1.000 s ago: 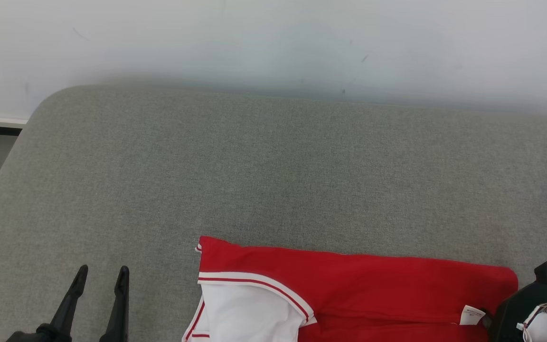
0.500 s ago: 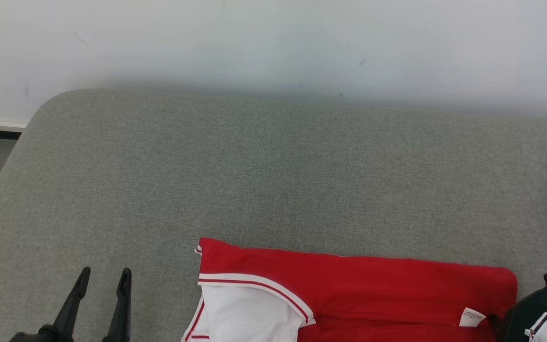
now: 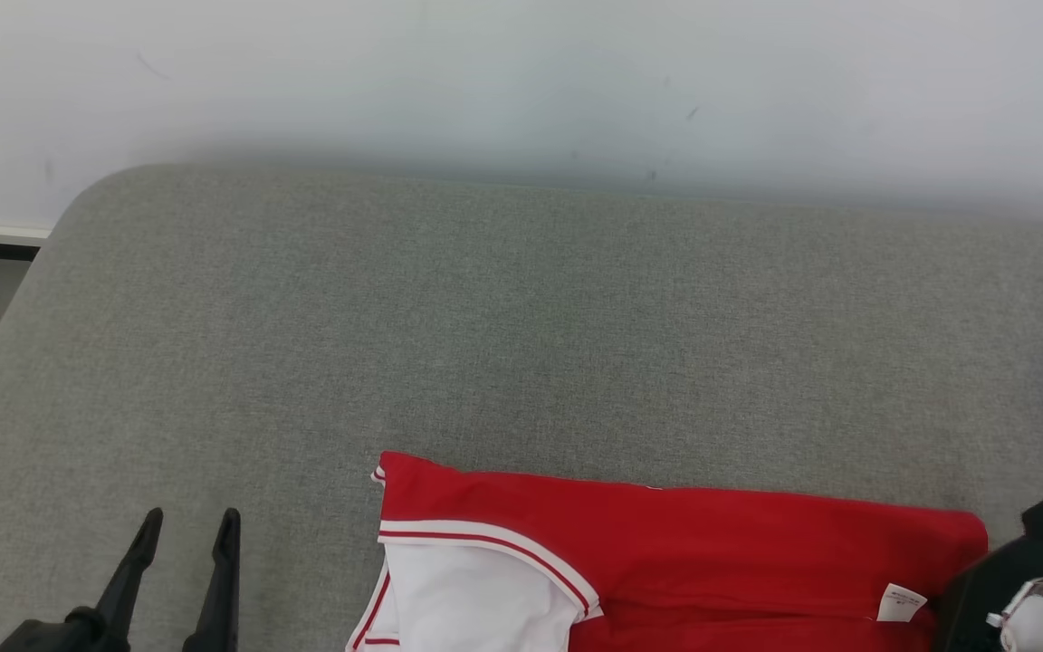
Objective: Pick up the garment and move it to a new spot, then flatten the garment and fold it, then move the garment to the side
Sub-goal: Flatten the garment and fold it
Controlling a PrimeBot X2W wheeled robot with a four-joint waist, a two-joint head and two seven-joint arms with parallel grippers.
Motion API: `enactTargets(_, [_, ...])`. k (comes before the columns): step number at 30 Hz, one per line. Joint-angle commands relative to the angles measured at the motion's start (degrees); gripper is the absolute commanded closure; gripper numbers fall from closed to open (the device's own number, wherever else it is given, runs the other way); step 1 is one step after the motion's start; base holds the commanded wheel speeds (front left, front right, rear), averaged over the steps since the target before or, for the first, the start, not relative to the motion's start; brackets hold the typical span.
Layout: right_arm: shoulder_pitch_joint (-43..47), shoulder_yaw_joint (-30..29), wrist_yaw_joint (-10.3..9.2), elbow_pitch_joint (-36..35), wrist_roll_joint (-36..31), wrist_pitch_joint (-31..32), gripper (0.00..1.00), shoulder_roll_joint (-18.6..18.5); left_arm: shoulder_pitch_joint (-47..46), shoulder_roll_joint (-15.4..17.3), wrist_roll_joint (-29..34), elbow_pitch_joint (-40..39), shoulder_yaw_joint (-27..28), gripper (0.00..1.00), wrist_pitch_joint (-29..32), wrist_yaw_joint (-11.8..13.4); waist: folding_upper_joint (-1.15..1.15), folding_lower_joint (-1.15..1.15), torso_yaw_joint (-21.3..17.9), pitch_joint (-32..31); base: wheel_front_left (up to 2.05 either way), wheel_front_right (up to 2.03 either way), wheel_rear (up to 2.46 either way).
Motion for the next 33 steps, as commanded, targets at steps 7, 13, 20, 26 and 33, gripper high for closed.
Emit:
enactTargets(7, [0.56, 0.48, 0.28, -1.13, 1.24, -1.57, 1.00, 1.36, 1.54, 0.92, -1.44, -1.01, 2.35, 0.00, -0.31, 1.47, 0.00, 0.00, -1.05, -0.79, 0.00, 0.00, 0.00])
enactTargets(13, [-0.16, -7.57, 0.19, -5.72, -3.24, -3.13, 1.00, 0.79, 3.28, 0.61, -1.87, -2.11, 3.26, 0.00, -1.16, 2.35, 0.00, 0.00, -1.81, -1.45, 0.00, 0.00, 0.00])
enactTargets(20, [-0.32, -16.98, 0.19, -11.13, -6.33, -2.97, 1.00, 0.79, 4.07, -0.52, -1.84, -1.75, 2.69, 0.00, -1.88, 2.59, 0.00, 0.00, -2.62, -2.07, 0.00, 0.00, 0.00])
enactTargets(26, [1.52, -21.49, 0.20, -16.92, -7.71, -1.06, 1.00, 0.79, 4.49, -1.10, -1.98, -1.01, 2.53, 0.00, -2.42, 2.24, 0.00, 0.00, -3.81, -2.60, 0.00, 0.00, 0.00])
enactTargets(33, [3.85, -10.98, 0.20, -21.01, -1.68, 2.38, 1.00, 0.95, 4.61, -1.36, -2.38, -0.18, 2.70, 0.00, -2.99, 1.99, 0.00, 0.00, -5.56, -3.40, 0.00, 0.00, 0.00])
